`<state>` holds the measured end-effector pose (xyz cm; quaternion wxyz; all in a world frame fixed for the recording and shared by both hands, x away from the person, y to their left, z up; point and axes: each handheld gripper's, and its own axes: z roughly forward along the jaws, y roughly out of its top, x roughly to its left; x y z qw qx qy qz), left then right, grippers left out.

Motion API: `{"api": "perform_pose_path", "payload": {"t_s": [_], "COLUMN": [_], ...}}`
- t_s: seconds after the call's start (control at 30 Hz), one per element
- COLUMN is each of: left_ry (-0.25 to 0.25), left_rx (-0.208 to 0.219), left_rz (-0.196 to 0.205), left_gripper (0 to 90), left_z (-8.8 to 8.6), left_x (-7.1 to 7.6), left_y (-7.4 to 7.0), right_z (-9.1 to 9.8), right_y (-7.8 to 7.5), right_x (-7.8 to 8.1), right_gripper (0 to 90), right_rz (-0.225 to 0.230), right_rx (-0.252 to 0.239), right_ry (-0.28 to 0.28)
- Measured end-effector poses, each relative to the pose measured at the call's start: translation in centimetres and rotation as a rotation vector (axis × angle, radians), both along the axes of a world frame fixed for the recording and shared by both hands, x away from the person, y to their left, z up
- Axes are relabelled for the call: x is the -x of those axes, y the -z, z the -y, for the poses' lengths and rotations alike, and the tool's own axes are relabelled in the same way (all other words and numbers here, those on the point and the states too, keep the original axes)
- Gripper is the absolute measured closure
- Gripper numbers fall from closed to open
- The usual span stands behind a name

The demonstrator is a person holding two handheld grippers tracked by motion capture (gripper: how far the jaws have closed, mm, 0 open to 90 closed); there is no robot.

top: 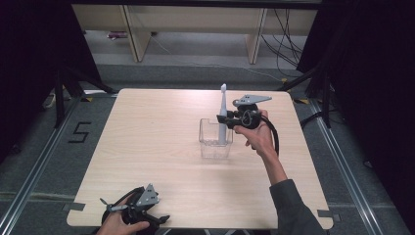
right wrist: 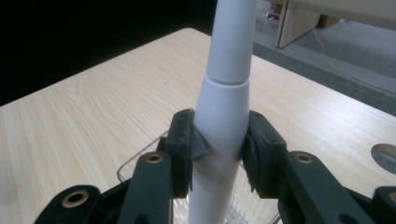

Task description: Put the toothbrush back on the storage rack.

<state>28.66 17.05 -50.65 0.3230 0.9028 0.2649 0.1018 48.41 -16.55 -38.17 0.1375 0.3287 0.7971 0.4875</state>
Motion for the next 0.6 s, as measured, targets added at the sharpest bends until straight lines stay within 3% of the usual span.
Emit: {"api": "perform_pose_path", "payload": {"t_s": [0.07, 0.13, 0.17, 0.3, 0.33, 0.37, 0.4, 0.43, 0.5, 0.53, 0.57, 0.6], "left_ry": [-0.004, -0.004, -0.004, -0.003, 0.007, 0.010, -0.008, -0.004, -0.003, 0.002, 0.005, -0.001], "left_rx": [0.001, 0.001, 0.001, 0.003, -0.003, -0.009, 0.004, 0.001, 0.003, -0.003, -0.003, 0.000], "left_rz": [0.006, 0.006, 0.006, 0.010, 0.016, 0.015, 0.006, 0.007, 0.010, 0.011, 0.016, 0.011], "left_gripper": [15.7, 15.7, 15.7, 15.7, 15.7, 15.7, 15.7, 15.8, 15.7, 15.7, 15.7, 15.8], "left_z": [0.0, 0.0, 0.0, 0.0, 0.0, -0.1, 0.0, 0.0, 0.0, 0.0, 0.0, 0.0], "left_x": [0.1, 0.1, 0.1, 0.1, 0.0, 0.0, 0.1, 0.1, 0.1, 0.1, 0.0, 0.1], "left_y": [0.0, 0.0, 0.0, 0.0, -0.1, -0.1, 0.0, 0.0, 0.0, -0.1, -0.1, 0.0], "right_z": [0.0, -0.2, -0.2, -0.3, -0.5, -0.4, -0.5, -0.5, -0.6, -0.7, -0.6, -0.8], "right_y": [0.2, 0.5, 0.5, 1.1, 1.3, 1.5, 1.6, 1.7, 2.0, 2.2, 2.2, 2.5], "right_x": [-0.3, -0.4, -0.3, -0.5, -0.4, -0.6, -0.4, -0.6, -0.5, -0.6, -0.7, -0.6], "right_gripper": [65.9, 65.9, 65.9, 65.9, 65.9, 65.9, 65.9, 65.9, 65.9, 65.9, 65.9, 65.9], "right_rz": [0.026, 0.025, -0.002, 0.013, -0.003, 0.017, -0.005, 0.004, -0.020, -0.005, -0.010, -0.029], "right_rx": [0.032, 0.029, 0.029, 0.059, 0.050, 0.064, 0.067, 0.079, 0.077, 0.074, 0.092, 0.079], "right_ry": [-0.012, -0.013, -0.013, -0.013, -0.006, -0.013, -0.007, -0.017, -0.008, -0.016, -0.017, -0.009]}}
